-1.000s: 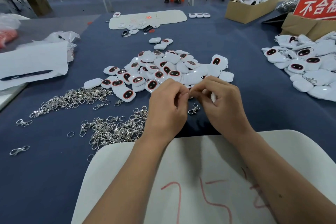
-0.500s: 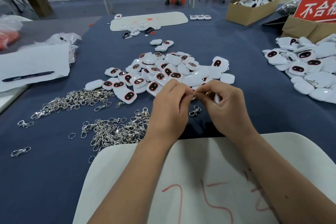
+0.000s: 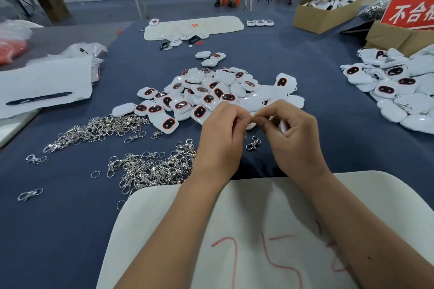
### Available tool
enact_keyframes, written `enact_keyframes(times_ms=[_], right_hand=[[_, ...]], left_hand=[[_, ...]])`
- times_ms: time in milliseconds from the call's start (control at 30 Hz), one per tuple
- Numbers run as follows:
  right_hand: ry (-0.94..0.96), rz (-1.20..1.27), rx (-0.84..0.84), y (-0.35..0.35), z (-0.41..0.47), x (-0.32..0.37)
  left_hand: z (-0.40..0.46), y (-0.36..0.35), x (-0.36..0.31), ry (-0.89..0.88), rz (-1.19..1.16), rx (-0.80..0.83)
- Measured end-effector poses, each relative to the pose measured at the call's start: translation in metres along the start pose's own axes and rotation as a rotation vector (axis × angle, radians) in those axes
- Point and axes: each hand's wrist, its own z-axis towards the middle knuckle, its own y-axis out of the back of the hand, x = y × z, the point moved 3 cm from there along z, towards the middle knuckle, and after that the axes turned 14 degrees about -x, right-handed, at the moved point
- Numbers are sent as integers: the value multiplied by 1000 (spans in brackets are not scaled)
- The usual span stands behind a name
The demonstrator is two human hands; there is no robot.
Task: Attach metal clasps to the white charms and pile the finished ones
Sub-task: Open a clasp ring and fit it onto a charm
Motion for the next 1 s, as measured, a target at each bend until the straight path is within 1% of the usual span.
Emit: enact_keyframes(times_ms=[67,133,233,367,467,500,600,633,667,733,767,867,1000], right_hand=[[-124,82,-25,-1,-1,0],[-192,145,-33,-3,-3,0],[-223,178,-8,-4,-3,-1],[-241,147,48,-7,-2,-1],[-308,127,31,-9,-2,-6],[-361,147,18,-10,-2,-8],[-587,337,-33,-9,0,-17],[-623,355,-37,-8,0,-19],[-621,312,-33,-8,0,-21],[-548,151,-35,-6,0,-23],[-514,118,-65,-5,0,-23],[-465,199,-188,0,1,-24],[-483,257,-202,1,1,-26]], left_hand=[[-1,-1,-2,7,-39,-28],[-2,-2,-3,2,-57,-51],[-2,-2,-3,-10,-46,-66],[-1,1,-2,-12,-12,-84],[0,1,-1,-17,16,-79],[1,2,1,-17,31,-74],[0,2,4,-19,74,-50],[0,2,6,-16,91,-34],[-1,1,7,-13,107,-15],[-1,-1,8,-11,136,33],[-2,-3,9,-18,147,61],[-4,-5,8,-52,133,132],[-5,-7,3,-115,112,193]])
